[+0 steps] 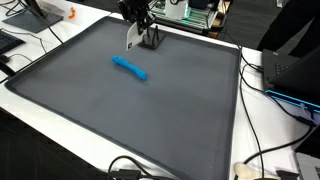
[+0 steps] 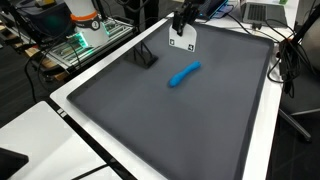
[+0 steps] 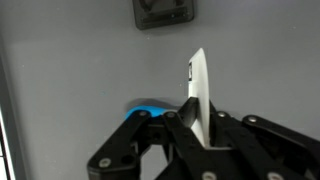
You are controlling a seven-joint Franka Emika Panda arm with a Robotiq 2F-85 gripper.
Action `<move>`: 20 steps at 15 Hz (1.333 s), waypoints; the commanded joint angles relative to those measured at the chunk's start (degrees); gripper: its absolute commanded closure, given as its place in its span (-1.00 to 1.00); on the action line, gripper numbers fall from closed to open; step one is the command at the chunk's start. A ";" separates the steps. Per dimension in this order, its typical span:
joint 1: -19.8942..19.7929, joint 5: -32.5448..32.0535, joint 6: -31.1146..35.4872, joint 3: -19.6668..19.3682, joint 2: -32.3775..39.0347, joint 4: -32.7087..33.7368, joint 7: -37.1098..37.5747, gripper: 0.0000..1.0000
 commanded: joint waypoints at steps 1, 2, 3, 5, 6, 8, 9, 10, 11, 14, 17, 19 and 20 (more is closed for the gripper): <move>0.94 0.27 -0.07 -0.99 0.00 0.10 -0.23 0.82; 0.95 0.27 -0.07 -0.99 0.01 0.11 -0.24 0.96; 0.97 0.53 0.70 -0.63 0.61 0.57 -1.80 0.96; 0.98 1.14 1.84 -0.40 1.25 1.26 -3.50 0.96; 0.95 1.73 2.05 -0.30 1.70 1.72 -4.48 0.96; 0.91 3.15 0.95 -0.15 2.96 2.93 -6.25 0.96; 0.87 3.94 0.44 -0.14 3.93 3.79 -6.78 0.96; 0.81 4.81 0.46 -0.05 4.66 4.42 -7.50 0.96; 0.90 5.44 0.03 -0.09 5.56 5.22 -7.70 0.96; 0.98 7.25 0.84 -0.13 8.17 7.58 -8.43 0.96; 1.26 7.85 -0.12 -0.41 10.76 10.21 -8.58 0.96; 1.38 7.88 -0.44 -0.60 12.37 11.88 -8.33 0.96; 1.54 7.52 -0.68 -0.78 13.16 12.82 -8.09 0.96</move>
